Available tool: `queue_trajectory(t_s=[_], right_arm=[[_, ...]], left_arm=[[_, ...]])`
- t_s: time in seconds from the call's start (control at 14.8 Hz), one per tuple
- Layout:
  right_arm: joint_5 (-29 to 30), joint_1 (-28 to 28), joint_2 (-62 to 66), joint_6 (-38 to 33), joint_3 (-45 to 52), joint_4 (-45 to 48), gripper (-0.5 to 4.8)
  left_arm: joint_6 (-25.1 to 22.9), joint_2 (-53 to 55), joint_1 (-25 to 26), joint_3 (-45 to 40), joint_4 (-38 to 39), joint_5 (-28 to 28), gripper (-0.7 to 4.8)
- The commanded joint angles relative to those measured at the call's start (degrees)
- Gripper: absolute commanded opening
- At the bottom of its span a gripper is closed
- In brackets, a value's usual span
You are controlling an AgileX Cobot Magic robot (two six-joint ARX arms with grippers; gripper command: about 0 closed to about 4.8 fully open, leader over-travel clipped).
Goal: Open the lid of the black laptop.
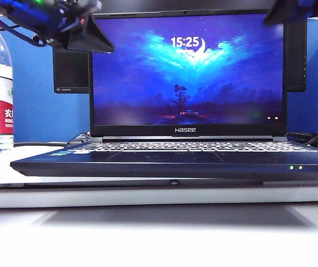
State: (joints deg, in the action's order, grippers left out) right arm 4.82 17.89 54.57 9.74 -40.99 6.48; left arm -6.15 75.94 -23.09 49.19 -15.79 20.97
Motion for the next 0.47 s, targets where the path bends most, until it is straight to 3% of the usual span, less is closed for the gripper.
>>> queue_trajectory(t_s=[0.07, 0.47], right_arm=[[1.14, 0.07, -7.04, -3.56, -0.33, -9.49, -0.06], [1.55, 0.07, -21.11, -7.19, -0.33, -23.74, -0.06]], left_arm=[[3.63, -4.00, -0.07, 0.39, 7.58, 3.26, 0.52], [6.29, -15.30, -1.73, 0.31, 14.86, 0.61, 0.52]])
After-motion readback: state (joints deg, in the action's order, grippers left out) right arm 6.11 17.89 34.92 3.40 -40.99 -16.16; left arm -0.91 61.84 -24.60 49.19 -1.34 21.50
